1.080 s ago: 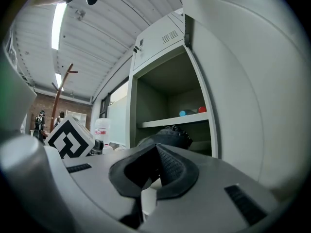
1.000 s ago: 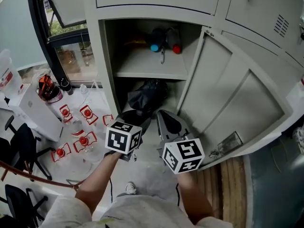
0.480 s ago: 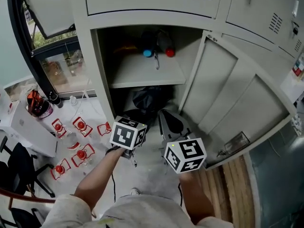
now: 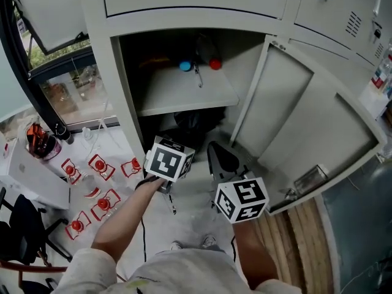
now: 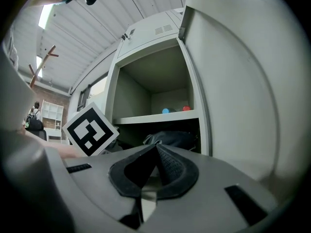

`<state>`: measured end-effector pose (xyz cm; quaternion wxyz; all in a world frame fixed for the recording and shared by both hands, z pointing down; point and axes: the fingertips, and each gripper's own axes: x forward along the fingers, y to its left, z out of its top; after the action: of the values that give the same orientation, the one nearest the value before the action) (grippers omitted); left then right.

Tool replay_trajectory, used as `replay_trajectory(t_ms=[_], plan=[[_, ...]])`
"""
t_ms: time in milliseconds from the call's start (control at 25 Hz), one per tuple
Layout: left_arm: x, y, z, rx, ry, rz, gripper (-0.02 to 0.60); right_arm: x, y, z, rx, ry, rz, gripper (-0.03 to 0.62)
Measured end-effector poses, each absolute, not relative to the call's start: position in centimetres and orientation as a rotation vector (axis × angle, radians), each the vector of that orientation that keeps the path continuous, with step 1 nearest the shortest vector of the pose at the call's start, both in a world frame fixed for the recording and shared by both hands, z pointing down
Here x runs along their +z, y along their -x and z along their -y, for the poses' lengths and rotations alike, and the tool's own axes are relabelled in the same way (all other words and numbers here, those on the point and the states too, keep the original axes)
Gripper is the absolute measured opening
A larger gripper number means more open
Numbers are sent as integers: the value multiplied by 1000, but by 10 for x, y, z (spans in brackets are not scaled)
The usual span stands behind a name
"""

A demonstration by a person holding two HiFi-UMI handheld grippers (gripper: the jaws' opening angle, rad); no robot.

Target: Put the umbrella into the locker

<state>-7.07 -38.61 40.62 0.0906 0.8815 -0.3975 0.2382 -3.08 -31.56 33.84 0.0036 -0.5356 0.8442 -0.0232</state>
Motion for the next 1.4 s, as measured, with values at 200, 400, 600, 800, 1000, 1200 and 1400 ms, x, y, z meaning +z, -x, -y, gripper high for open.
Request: replay_trajectory(t_ms=[200, 400, 600, 800, 1000, 1200, 1400], plan=[[409, 67, 402, 793, -2618, 1248, 242, 341, 32, 326, -68, 1614, -2700, 3], [412, 68, 422, 829, -2589, 1319, 242, 339, 34, 333, -39, 1549, -2750, 3], [417, 65, 437, 879, -2609, 1330, 242, 342, 33, 341, -56, 1508, -2772, 3], [421, 64, 448, 952, -2624, 1339, 242, 341, 36, 345, -61, 1467, -2781, 3], [426, 64, 461, 993, -2618, 1342, 242, 344, 34, 349, -73, 1458, -2785, 3], [427, 66, 473, 1045, -2620, 1366, 242, 347, 33, 354, -85, 1459, -2788, 3], [435, 68, 484, 1122, -2603, 1392, 242, 347, 32, 357, -87, 1461, -2790, 3]])
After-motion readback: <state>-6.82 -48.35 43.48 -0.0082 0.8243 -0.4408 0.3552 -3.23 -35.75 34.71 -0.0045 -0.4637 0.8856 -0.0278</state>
